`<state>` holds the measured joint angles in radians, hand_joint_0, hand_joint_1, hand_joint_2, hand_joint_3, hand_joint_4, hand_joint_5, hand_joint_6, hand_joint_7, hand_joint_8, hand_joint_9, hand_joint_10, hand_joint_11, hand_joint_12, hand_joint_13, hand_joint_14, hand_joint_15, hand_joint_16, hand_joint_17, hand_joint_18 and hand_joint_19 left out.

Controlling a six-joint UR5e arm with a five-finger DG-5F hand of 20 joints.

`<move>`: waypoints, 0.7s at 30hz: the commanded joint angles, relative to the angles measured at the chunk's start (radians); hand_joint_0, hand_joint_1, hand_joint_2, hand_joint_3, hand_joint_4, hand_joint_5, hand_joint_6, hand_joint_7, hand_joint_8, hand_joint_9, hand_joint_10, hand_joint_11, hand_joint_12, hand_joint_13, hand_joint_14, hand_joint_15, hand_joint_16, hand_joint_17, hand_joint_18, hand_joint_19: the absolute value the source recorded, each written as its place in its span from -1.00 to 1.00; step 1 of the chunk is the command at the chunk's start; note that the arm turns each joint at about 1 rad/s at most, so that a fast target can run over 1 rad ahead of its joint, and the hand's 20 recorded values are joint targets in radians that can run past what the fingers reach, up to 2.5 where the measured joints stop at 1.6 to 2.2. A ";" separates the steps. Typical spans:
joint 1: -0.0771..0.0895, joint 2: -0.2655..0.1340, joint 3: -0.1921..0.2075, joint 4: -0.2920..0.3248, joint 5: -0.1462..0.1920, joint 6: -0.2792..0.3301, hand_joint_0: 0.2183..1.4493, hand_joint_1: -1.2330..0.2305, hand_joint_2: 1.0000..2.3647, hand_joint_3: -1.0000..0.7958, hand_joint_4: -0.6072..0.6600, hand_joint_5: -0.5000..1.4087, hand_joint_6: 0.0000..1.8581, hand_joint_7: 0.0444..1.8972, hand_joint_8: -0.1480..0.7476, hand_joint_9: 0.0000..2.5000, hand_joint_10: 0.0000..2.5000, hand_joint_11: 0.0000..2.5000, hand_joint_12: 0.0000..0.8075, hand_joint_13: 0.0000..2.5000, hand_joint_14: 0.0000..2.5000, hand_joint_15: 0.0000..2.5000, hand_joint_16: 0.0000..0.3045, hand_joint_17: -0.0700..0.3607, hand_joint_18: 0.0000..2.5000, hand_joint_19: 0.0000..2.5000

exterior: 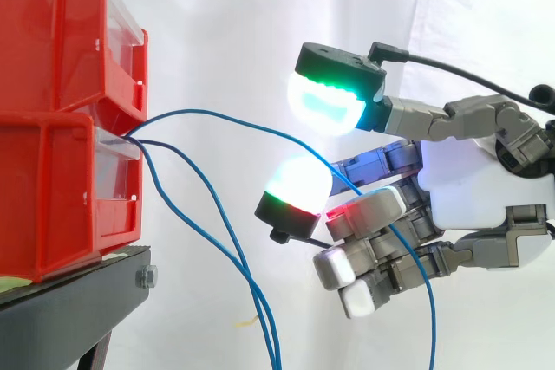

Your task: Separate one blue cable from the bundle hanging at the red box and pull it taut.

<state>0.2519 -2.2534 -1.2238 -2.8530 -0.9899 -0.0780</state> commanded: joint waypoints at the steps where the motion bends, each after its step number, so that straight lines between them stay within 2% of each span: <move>1: 0.001 0.000 0.000 0.000 0.001 0.000 -0.48 -0.14 -0.99 -0.36 0.27 -0.68 -0.11 0.07 0.11 -0.27 -0.71 0.22 -0.03 -0.18 -0.99 0.10 -0.66 -0.14 -0.35 -0.24; 4: 0.000 0.000 0.000 -0.002 0.001 0.000 -0.48 -0.17 -0.99 -0.37 0.27 -0.68 -0.11 0.05 0.12 -0.30 -0.60 0.19 -0.07 -0.15 -1.00 0.29 -0.68 -0.17 -0.31 -0.11; 8: 0.001 0.000 0.000 -0.002 0.001 0.000 -0.48 -0.21 -0.99 -0.37 0.28 -0.68 -0.12 0.02 0.15 -0.37 -0.50 0.12 -0.08 -0.25 -0.50 0.19 -0.73 -0.25 -0.24 0.11; 14: 0.001 0.000 0.000 -0.002 0.001 0.000 -0.48 -0.22 -0.99 -0.38 0.28 -0.68 -0.13 0.01 0.14 -0.41 -0.44 0.10 -0.08 -0.33 -0.07 0.05 -0.76 -0.29 -0.21 0.29; 17: 0.001 0.000 0.000 -0.002 0.001 -0.002 -0.48 -0.22 -0.99 -0.38 0.29 -0.68 -0.14 0.00 0.15 -0.44 -0.27 0.05 -0.09 -0.35 0.20 -0.02 -0.77 -0.32 -0.16 0.39; 21: 0.000 0.000 0.000 -0.003 0.001 -0.002 -0.47 -0.18 -0.99 -0.38 0.30 -0.68 -0.14 -0.02 0.14 -0.46 -0.14 0.00 -0.09 -0.38 0.45 -0.05 -0.78 -0.32 -0.11 0.49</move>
<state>0.2525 -2.2536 -1.2241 -2.8553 -0.9894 -0.0794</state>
